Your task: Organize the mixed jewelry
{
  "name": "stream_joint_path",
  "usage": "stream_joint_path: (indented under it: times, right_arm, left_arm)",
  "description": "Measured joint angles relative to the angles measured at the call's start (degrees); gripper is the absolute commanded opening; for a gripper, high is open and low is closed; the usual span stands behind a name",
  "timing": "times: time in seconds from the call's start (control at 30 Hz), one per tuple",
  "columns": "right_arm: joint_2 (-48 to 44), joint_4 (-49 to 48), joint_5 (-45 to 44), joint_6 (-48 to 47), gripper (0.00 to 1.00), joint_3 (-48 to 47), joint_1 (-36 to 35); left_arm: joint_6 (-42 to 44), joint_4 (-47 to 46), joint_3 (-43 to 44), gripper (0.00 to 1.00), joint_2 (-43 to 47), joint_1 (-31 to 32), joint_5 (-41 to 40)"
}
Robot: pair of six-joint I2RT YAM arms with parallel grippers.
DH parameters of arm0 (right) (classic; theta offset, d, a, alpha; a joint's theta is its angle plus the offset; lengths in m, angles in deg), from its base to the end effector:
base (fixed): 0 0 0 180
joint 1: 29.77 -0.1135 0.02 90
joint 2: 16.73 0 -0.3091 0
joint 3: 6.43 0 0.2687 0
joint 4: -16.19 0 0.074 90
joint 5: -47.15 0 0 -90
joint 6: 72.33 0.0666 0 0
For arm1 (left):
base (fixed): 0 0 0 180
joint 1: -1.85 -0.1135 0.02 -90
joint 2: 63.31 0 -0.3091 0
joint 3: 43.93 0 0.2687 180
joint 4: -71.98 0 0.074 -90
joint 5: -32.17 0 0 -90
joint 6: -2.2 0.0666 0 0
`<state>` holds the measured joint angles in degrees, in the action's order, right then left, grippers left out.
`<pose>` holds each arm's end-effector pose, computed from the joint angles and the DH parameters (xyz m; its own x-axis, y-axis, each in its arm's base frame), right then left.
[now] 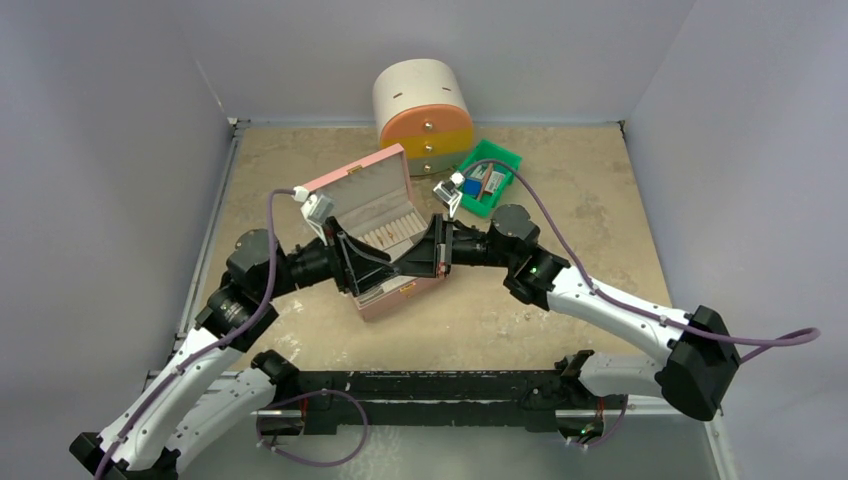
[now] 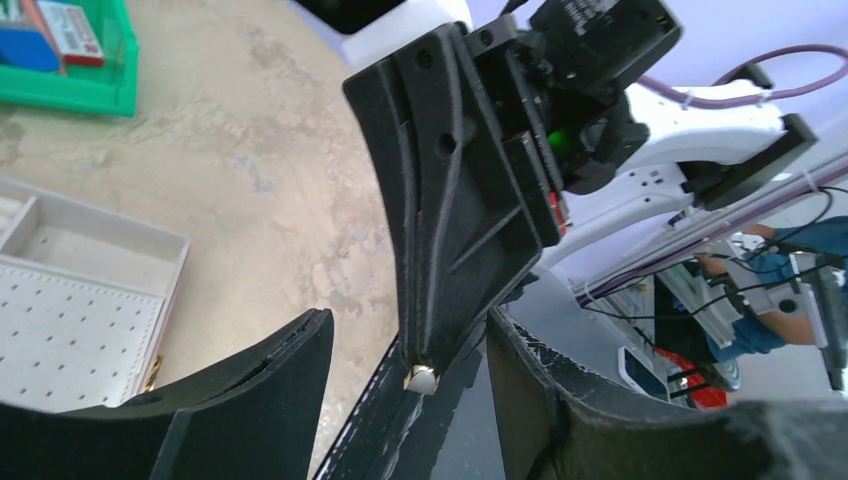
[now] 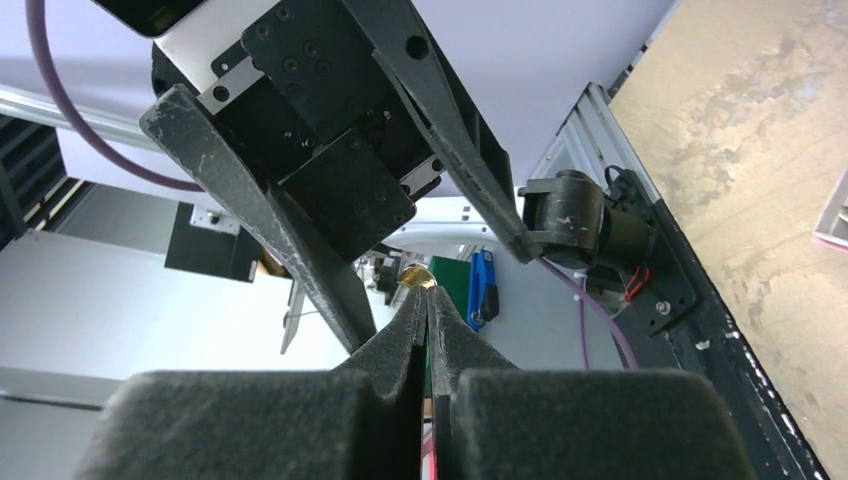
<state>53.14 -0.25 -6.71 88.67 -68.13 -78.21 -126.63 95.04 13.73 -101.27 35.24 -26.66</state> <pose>0.1736 0.2551 0.3839 -0.9064 0.1287 -0.4024 -0.4130 -0.0695 0.9081 0.1146 -0.1168 0.3865 -0.6039 -0.2445 -0.7587 0.6722 0.3552 -0.6496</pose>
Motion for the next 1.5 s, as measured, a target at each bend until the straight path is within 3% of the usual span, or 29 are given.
stream_joint_path:
  times: [0.37,1.5]
  right_arm:
    - [-0.2,-2.4,0.9,1.2,0.0,0.0,0.0]
    - [-2.5,-9.1,0.4,4.7,0.0,3.4,0.0]
  left_arm:
    - [-3.9,-5.5,0.0,0.48,1.0,0.0,2.9]
    - [-3.6,-2.7,0.0,0.34,4.0,0.0,1.5]
